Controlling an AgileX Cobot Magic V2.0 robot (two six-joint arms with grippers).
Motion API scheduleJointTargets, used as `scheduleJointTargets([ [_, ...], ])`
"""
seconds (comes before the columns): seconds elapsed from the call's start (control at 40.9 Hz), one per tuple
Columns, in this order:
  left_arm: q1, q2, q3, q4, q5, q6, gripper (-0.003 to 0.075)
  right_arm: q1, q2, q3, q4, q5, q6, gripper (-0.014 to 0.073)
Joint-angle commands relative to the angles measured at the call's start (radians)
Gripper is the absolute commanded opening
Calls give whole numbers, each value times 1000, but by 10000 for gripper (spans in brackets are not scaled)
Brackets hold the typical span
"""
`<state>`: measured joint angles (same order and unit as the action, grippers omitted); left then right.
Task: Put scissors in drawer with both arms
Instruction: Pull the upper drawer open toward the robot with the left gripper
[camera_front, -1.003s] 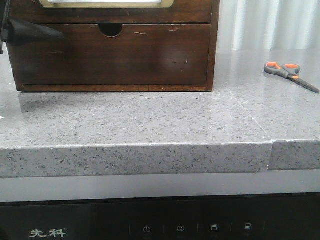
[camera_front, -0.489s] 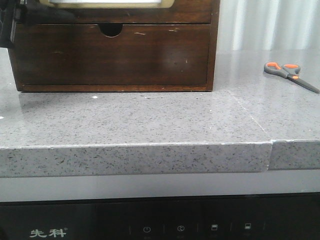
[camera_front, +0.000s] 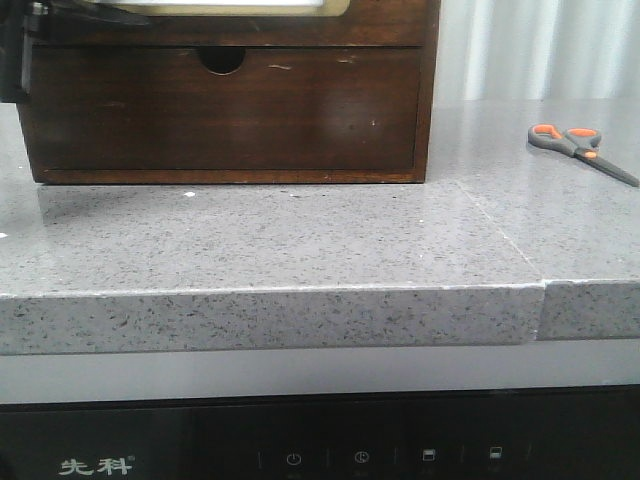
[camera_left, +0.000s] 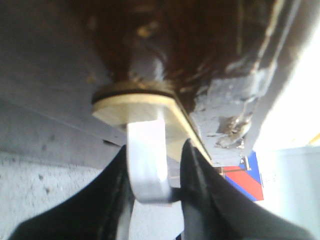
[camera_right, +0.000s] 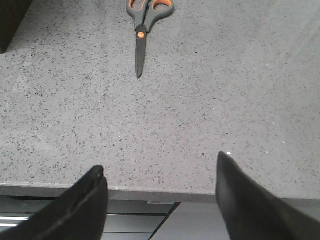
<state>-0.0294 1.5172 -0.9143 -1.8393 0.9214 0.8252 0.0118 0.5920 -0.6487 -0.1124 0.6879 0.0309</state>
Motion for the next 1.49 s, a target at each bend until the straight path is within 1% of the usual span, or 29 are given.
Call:
scheduleJointTargets([
  [0.0, -2, -99, 46, -21, 100, 92, 81, 1, 8, -25, -15, -63, -10, 490],
  [0.245, -2, -254, 239, -21, 144, 138, 81, 1, 8, -25, -15, -63, -10, 490],
  [0.44, -2, -377, 383, -21, 144, 142, 81, 1, 8, -25, -15, -63, -10, 490],
  [0.636, -2, -451, 440, -21, 102, 142, 91, 1, 8, -25, -15, -63, -10, 490],
  [0.734, -2, -453, 440, -21, 102, 142, 166, 1, 8, -25, -15, -63, -10, 490],
  [0.759, -2, -453, 440, -21, 104, 142, 195, 1, 8, -25, -15, -63, -10, 490],
  [0.881, -2, -453, 440, -21, 111, 142, 396, 1, 8, -25, -15, -63, -10, 490],
  [0.954, -2, -453, 440, -21, 114, 142, 487, 1, 8, -25, -15, -63, -10, 490],
  [1.003, -2, -453, 440, -21, 115, 142, 517, 1, 8, -25, -15, -63, -10, 490],
  [1.248, -2, -492, 440, -21, 174, 142, 514, 1, 8, -25, -15, -63, -10, 490],
  [1.468, -2, -635, 444, -7, 185, 135, 514, 1, 8, -25, -15, -63, -10, 490],
])
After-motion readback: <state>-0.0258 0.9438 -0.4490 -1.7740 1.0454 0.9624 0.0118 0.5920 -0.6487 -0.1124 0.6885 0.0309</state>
